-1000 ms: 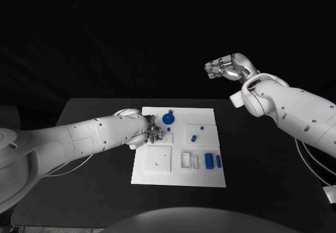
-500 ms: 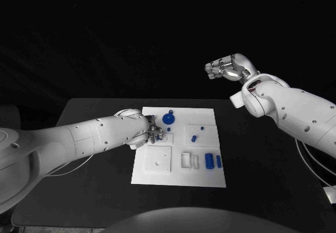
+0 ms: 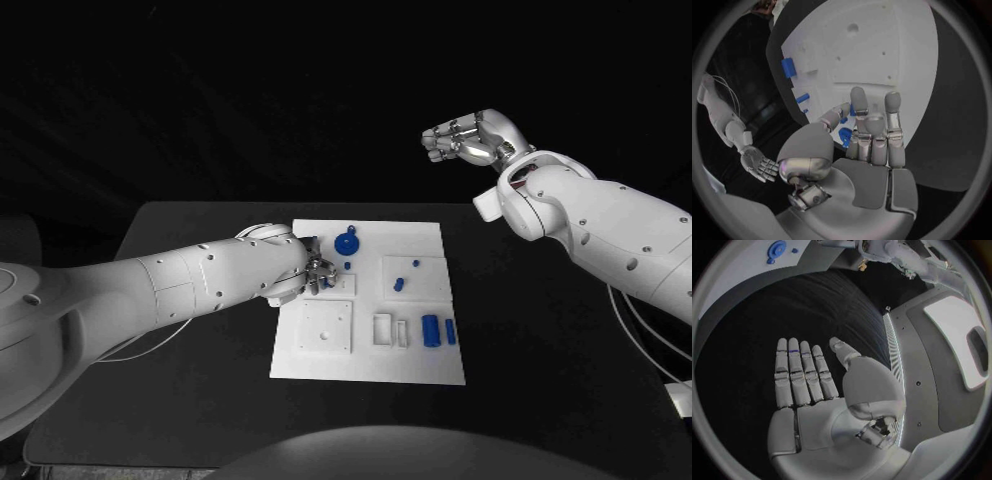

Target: Assemble the parts on the task board

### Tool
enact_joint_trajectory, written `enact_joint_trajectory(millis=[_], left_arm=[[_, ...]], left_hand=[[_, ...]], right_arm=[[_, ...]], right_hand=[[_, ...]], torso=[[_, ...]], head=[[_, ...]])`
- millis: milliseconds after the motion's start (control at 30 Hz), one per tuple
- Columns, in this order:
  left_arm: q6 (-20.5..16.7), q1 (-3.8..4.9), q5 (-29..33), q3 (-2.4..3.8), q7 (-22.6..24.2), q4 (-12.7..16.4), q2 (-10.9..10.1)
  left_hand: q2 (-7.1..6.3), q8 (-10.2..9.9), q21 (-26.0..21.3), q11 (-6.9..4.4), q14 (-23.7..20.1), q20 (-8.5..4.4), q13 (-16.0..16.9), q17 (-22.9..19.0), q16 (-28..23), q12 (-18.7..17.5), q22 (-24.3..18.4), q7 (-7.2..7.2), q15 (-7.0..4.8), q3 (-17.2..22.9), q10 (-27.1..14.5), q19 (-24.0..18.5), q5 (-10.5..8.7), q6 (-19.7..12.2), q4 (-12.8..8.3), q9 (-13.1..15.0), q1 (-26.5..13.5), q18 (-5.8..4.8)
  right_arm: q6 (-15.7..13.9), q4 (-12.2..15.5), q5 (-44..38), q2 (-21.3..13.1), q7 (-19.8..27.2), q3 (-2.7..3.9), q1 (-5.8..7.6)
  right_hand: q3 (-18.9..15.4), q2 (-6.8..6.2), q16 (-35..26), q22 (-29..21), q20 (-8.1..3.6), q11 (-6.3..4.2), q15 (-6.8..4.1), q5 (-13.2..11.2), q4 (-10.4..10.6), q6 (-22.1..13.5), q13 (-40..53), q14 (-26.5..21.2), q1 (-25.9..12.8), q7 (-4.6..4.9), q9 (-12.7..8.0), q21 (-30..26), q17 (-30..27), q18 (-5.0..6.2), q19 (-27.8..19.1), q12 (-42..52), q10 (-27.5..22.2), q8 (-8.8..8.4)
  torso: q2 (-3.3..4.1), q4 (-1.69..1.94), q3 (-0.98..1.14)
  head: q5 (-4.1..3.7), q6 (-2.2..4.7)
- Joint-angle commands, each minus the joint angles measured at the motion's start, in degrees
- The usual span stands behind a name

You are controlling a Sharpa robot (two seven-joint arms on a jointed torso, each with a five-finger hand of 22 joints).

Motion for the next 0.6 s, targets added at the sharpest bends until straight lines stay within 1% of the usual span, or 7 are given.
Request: enact_joint_trajectory(millis=[33,133,167,367,600], left_arm=[[0.96,-0.09,-0.66,0.0,0.05,0.09,0.28],[0.87,-0.1,-0.77,0.0,0.11,0.05,0.42],[0.87,-0.11,-0.85,0.0,0.13,0.03,0.49],[0.97,-0.18,-1.14,0.0,0.23,-0.09,0.8],[1.0,-0.32,-1.42,0.0,0.34,-0.32,1.1]], left_hand=[[0.53,0.21,0.21,-1.78,1.12,0.08,0.26,0.41,0.45,0.55,1.12,-7.48,-1.01,1.09,1.63,0.44,-0.71,10.2,-1.57,0.3,0.8,-0.51],[0.65,0.24,0.23,-1.8,1.24,0.07,0.38,0.79,0.71,0.79,1.11,-7.54,-1.01,0.93,1.64,0.47,-1.14,10.35,-1.53,0.51,0.82,-0.55],[0.87,0.23,0.27,-1.84,1.37,0.05,0.62,1.35,1.14,1.29,1.11,-7.62,-1.04,0.64,1.63,0.56,-1.94,10.54,-1.43,1.01,0.83,-0.61],[1.11,0.25,0.37,-1.93,1.71,0.04,1.01,2.35,1.87,2.09,1.12,-7.8,-1.06,0.18,1.64,0.72,-3.07,10.92,-1.24,2.08,0.89,-0.68],[1.21,0.23,0.5,-1.99,1.99,0.01,1.32,2.98,2.34,2.77,1.13,-7.9,-1.11,-0.16,1.62,0.84,-3.47,11.15,-1.05,2.7,1.05,-0.71]], right_arm=[[0.79,0.1,0.01,0.04,0.33,0.02,-0.03],[0.8,0.11,0.02,0.05,0.33,0.02,-0.04],[0.81,0.12,0.02,0.06,0.33,0.02,-0.04],[0.81,0.11,0.02,0.08,0.34,0.02,-0.04],[0.82,0.11,0.02,0.13,0.34,0.02,-0.05]], right_hand=[[0.28,-0.03,-0.31,-0.09,-0.11,0.02,0.08,-0.04,0.13,-0.03,-0.1,-0.49,0.26,0.05,-0.08,-0.18,-0.09,0.4,-0.45,-0.36,-0.46,-0.09],[0.28,-0.03,-0.31,-0.09,-0.11,0.02,0.08,-0.04,0.13,-0.03,-0.1,-0.49,0.26,0.05,-0.08,-0.18,-0.09,0.4,-0.45,-0.36,-0.46,-0.09],[0.28,-0.03,-0.31,-0.09,-0.11,0.02,0.08,-0.04,0.13,-0.03,-0.1,-0.49,0.26,0.05,-0.08,-0.18,-0.09,0.4,-0.45,-0.36,-0.46,-0.09],[0.46,-0.05,-0.31,-0.09,-0.11,0.04,0.1,-0.01,0.07,-0.01,-0.1,-0.51,0.26,0.04,-0.08,-0.18,-0.09,0.4,-0.48,-0.37,-0.48,-0.1],[0.53,-0.05,-0.31,-0.09,-0.11,0.06,0.12,0.01,0.06,-0.04,-0.1,-0.53,0.25,0.05,-0.08,-0.18,-0.09,0.4,-0.49,-0.36,-0.49,-0.1]], torso=[[0.01,0.0,0.0],[0.01,-0.01,-0.01],[0.01,0.0,-0.02],[-0.01,-0.02,-0.01],[0.02,-0.01,-0.01]], head=[[0.02,0.01],[0.02,0.01],[0.03,0.0],[0.02,-0.02],[-0.06,-0.05]])
